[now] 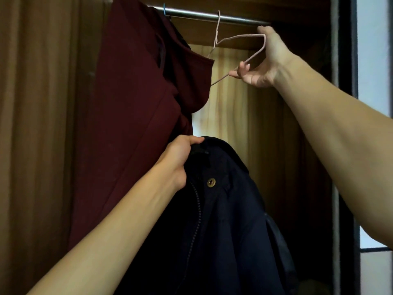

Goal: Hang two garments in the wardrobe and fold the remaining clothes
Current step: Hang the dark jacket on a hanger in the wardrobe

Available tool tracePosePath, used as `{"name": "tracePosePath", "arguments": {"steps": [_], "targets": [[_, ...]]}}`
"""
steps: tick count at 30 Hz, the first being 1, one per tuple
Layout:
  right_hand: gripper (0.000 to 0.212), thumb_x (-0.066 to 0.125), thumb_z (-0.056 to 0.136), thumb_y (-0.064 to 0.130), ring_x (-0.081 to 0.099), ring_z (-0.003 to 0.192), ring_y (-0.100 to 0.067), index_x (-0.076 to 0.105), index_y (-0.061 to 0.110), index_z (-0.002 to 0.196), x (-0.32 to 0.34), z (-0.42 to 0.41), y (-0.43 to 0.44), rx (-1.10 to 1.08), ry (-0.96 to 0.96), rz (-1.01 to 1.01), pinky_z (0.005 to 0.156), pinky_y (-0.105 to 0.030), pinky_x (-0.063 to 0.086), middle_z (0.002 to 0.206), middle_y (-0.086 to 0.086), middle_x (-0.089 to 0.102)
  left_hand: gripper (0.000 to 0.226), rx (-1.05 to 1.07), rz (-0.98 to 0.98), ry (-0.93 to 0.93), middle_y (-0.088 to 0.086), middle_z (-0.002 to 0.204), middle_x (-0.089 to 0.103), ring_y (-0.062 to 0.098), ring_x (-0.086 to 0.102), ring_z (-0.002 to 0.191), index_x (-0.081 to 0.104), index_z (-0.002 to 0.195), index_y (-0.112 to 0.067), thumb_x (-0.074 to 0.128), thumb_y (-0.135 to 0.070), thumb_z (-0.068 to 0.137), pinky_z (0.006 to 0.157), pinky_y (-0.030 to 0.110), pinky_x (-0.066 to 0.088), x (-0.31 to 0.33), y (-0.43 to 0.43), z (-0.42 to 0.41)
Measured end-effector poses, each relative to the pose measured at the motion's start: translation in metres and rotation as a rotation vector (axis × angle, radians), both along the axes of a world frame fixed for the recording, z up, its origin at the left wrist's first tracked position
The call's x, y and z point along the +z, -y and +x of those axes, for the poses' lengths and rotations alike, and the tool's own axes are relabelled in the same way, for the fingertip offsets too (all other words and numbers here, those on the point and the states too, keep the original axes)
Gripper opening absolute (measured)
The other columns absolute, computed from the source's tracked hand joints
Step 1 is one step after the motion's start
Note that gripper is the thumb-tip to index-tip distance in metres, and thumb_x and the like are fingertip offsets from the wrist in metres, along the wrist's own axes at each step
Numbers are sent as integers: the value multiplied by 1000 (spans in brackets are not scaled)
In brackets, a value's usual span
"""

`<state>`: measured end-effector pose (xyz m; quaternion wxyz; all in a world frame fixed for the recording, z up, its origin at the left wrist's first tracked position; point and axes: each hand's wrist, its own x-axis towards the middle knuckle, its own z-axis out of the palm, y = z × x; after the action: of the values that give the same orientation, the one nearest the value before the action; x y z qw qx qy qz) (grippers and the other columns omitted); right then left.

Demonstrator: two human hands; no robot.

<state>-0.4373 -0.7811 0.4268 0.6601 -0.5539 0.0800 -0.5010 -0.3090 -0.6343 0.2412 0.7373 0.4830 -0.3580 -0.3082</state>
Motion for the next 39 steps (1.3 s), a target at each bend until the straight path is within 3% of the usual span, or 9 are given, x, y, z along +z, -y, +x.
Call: {"name": "tracePosePath", "arguments": {"steps": [6, 9, 15, 20, 22, 26, 30, 35, 39], "targets": [[73, 66, 85, 41, 73, 63, -20, 37, 6, 142, 2, -1, -17, 9, -47, -274, 54, -20, 52, 133, -29, 52, 14, -26, -11, -10, 7, 73, 73, 21, 69, 58, 72, 93, -8, 63, -19, 89, 51, 26, 55, -1, -4, -2], [78, 64, 85, 39, 75, 87, -29, 30, 1, 145, 1, -3, -21, 48, 19, -346, 73, -31, 60, 127, -32, 56, 19, -12, -15, -4, 8, 78, 74, 22, 70, 63, 73, 100, -8, 64, -20, 88, 55, 28, 55, 1, -8, -2], [40, 43, 87, 23, 65, 114, -43, 28, 13, 122, -60, -14, -27, 202, -209, -475, 101, -55, 49, 120, -32, 65, 25, 3, -29, -6, 8, 85, 76, 23, 72, 69, 74, 105, -7, 66, -21, 87, 57, 29, 56, -6, -18, -6], [35, 49, 77, -7, 73, 100, -35, 48, 8, 108, -101, -7, -15, 92, -140, -203, 86, -44, 60, 120, -27, 66, 25, -9, -8, 14, 8, 88, 77, 24, 73, 73, 74, 105, -9, 67, -23, 87, 62, 30, 57, -19, -32, -20], [47, 37, 83, -21, 74, 99, -27, 48, 0, 123, -109, -11, -16, 75, -59, -124, 76, -32, 61, 117, -20, 69, 20, -22, 2, 19, 7, 85, 76, 23, 73, 70, 75, 100, -10, 67, -23, 87, 59, 30, 57, -25, -39, -27], [53, 34, 85, -28, 73, 102, -22, 53, 4, 123, -136, -35, -37, 118, -138, -237, 68, -22, 59, 113, -12, 73, 12, -41, 17, 9, 7, 81, 75, 22, 72, 69, 73, 85, -12, 67, -21, 88, 61, 30, 60, -43, -57, -36], [37, 44, 86, -23, 74, 97, -19, 58, 10, 96, -152, -69, -57, -13, -107, -406, 67, -21, 58, 102, -9, 76, 16, -21, 77, -29, 9, 85, 77, 24, 74, 72, 75, 93, -8, 67, -21, 88, 63, 32, 61, -60, -75, -46], [15, 67, 92, 15, 61, 59, -8, 61, 10, 105, -161, -111, -91, -263, -277, -403, 47, -17, 43, 89, -5, 71, 16, -125, 195, -45, 8, 76, 76, 21, 73, 61, 75, 85, -6, 69, -21, 88, 53, 28, 59, -78, -94, -58], [48, 67, 88, 53, 34, 50, -5, 63, 8, 100, -191, -133, -136, -471, -397, -451, 41, -15, 27, 65, 5, 47, 20, -275, 289, -71, 8, 73, 73, 21, 69, 62, 73, 77, -7, 67, -21, 89, 64, 27, 57, -91, -104, -64]]}}
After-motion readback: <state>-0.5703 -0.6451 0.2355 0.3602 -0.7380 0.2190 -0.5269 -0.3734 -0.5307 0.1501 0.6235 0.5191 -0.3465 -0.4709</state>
